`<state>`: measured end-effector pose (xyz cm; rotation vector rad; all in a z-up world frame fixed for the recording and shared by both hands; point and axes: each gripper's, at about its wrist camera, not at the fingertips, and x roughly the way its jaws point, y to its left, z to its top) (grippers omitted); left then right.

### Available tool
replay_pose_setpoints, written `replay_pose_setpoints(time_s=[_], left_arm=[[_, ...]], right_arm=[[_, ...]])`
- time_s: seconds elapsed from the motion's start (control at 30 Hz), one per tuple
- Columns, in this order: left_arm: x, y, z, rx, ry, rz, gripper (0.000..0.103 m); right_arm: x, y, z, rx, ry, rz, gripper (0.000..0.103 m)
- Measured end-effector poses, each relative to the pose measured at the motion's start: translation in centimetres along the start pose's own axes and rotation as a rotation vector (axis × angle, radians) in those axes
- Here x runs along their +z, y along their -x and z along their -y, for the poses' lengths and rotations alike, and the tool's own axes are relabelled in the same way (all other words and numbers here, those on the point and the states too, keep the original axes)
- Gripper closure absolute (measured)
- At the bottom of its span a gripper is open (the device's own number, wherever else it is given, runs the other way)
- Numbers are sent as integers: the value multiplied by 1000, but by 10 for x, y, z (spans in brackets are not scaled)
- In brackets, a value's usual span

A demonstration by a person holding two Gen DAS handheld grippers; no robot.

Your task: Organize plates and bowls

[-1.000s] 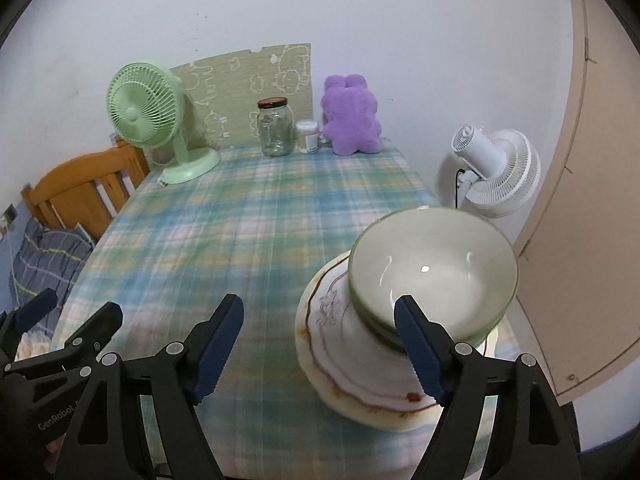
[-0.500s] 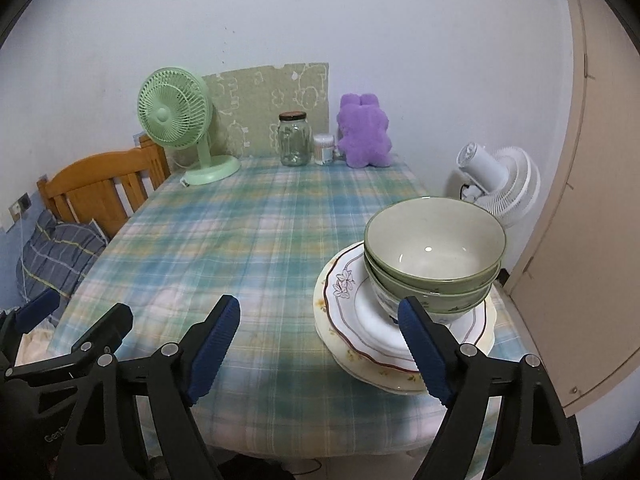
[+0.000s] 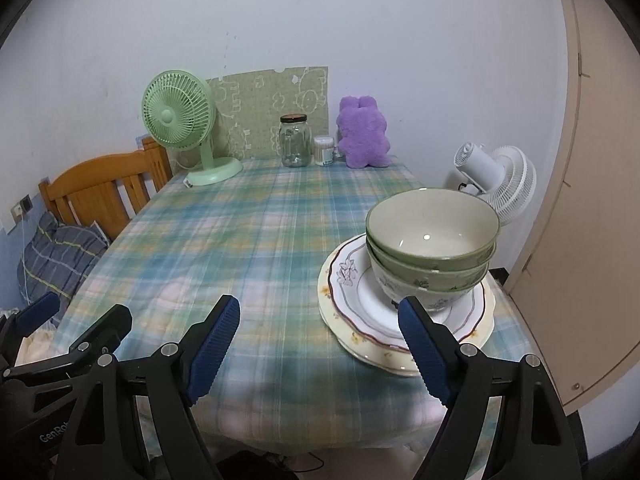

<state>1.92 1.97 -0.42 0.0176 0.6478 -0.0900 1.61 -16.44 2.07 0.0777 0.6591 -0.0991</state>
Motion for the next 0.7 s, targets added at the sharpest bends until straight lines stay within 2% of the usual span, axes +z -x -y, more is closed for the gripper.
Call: replay_pose_setpoints(time_s=[0.7], left_arm=[[-3,5,-2,-10,-16,-14,3]], right_arm=[[-10,5,-7,-24,-1,-24,19]])
